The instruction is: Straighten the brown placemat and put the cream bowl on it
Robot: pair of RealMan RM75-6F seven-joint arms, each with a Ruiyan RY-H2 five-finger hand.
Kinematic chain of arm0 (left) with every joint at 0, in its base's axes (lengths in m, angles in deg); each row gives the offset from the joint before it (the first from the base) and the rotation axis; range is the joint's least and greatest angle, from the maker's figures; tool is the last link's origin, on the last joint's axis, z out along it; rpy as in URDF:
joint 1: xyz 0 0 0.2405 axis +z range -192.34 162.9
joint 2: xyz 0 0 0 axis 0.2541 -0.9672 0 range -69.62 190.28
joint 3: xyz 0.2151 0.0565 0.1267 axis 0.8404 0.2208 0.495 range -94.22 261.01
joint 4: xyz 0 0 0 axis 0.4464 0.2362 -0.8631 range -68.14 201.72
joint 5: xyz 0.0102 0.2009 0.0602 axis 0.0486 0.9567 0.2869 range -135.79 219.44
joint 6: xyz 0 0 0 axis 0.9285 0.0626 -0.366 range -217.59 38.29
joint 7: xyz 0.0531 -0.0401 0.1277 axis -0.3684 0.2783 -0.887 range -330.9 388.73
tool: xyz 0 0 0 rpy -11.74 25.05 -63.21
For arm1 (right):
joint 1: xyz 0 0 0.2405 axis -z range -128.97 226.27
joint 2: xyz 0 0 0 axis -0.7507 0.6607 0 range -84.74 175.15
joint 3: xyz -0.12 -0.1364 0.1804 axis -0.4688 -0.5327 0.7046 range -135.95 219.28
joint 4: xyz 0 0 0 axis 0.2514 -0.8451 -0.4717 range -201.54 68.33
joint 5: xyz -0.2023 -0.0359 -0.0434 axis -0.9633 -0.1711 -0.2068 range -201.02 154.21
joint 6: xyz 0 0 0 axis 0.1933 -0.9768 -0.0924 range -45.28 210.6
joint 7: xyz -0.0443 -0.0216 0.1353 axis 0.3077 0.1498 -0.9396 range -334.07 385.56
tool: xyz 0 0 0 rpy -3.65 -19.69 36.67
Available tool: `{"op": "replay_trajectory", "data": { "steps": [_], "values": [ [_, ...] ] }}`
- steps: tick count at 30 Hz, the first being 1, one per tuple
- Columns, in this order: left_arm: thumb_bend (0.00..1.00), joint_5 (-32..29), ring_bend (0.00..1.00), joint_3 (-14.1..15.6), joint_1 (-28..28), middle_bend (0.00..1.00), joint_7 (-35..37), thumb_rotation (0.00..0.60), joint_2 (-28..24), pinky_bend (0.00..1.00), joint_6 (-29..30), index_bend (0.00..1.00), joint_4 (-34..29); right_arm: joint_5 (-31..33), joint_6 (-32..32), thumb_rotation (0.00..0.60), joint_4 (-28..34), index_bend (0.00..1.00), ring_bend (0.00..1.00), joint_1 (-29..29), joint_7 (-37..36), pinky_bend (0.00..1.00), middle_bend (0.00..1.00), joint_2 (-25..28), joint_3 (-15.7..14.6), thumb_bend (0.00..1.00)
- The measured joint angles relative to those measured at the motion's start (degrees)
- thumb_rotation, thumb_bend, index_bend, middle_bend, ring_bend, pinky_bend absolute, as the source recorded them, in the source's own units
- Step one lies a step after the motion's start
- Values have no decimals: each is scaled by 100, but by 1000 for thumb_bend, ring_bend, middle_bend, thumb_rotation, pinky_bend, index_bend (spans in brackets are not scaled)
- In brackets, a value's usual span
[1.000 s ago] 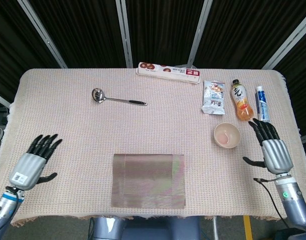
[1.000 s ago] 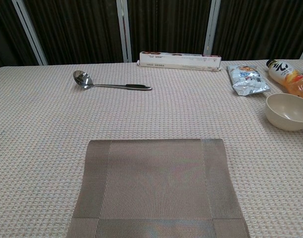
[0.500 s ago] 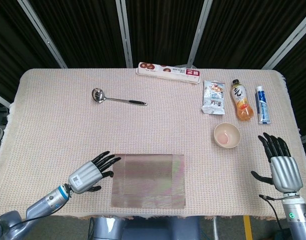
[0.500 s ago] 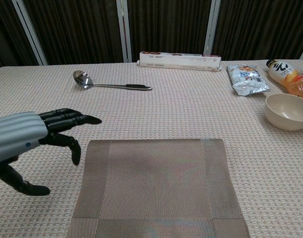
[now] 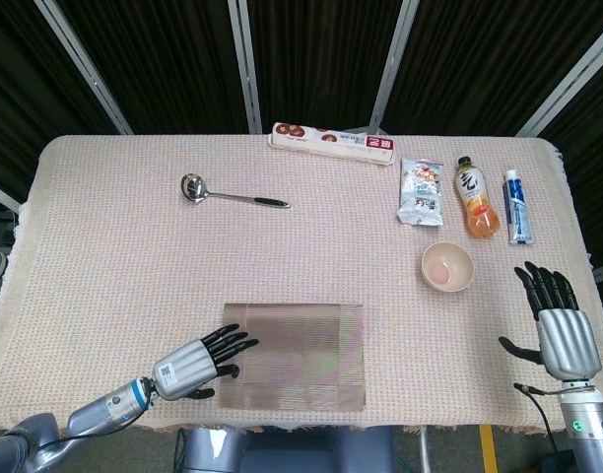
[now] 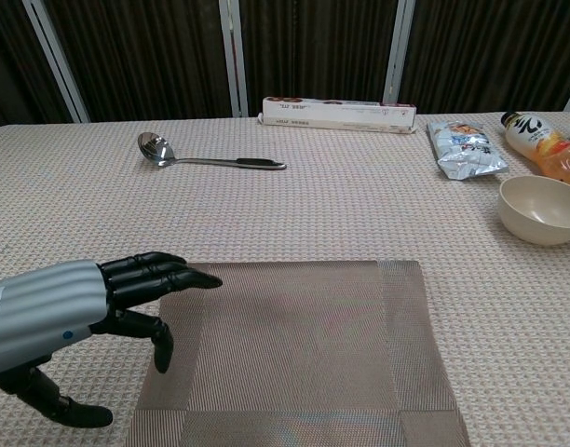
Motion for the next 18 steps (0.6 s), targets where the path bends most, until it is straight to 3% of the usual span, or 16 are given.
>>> {"op": "replay_trajectory", "data": {
  "steps": [18],
  "values": [
    [96, -39, 0, 386, 56, 0, 64, 600, 462, 0, 171, 433, 720, -26, 138, 600, 40, 0, 0, 33, -215, 0, 0, 52, 78, 0]
  ]
}}
